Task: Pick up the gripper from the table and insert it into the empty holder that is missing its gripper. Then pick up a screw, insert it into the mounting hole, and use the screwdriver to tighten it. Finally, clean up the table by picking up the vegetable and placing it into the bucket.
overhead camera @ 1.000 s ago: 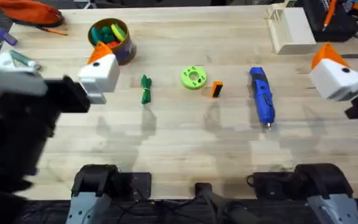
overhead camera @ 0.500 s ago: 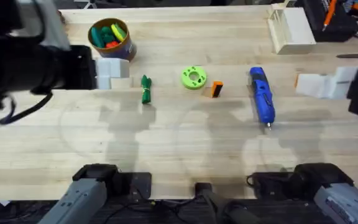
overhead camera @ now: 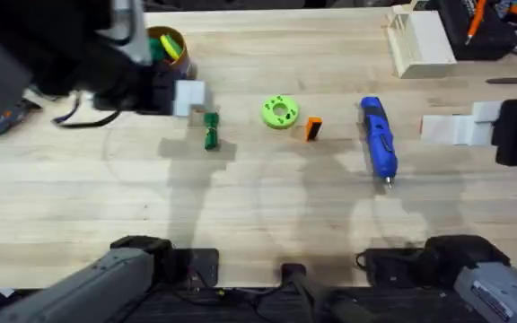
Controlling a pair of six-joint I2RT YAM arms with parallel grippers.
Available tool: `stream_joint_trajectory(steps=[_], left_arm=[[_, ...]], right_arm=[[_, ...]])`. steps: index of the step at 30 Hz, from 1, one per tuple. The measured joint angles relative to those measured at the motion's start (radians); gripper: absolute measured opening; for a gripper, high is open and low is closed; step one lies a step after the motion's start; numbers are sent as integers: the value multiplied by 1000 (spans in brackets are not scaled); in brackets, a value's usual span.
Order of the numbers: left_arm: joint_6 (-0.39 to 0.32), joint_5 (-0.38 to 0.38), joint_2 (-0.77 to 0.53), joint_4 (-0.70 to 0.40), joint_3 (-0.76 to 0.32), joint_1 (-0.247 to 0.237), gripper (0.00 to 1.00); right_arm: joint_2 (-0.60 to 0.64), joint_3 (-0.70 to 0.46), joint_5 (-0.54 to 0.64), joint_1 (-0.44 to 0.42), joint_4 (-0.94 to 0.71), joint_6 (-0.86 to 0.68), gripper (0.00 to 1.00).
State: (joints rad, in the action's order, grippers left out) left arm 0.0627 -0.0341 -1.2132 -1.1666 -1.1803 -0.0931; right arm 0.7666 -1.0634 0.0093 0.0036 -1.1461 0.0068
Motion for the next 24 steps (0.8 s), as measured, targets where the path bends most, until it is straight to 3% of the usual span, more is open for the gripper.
stream_joint_trajectory(steps=[7, 14, 24], left_arm=[[100, 31, -200, 44, -12, -118, 985], [132, 42, -367, 193, -12, -118, 987], [124, 47, -549, 225, -12, -111, 995]], right_arm=[[0, 0, 0, 0, 0, 12, 993], [0, 0, 0, 0, 0, 15, 993], [0, 0, 0, 0, 0, 15, 993]])
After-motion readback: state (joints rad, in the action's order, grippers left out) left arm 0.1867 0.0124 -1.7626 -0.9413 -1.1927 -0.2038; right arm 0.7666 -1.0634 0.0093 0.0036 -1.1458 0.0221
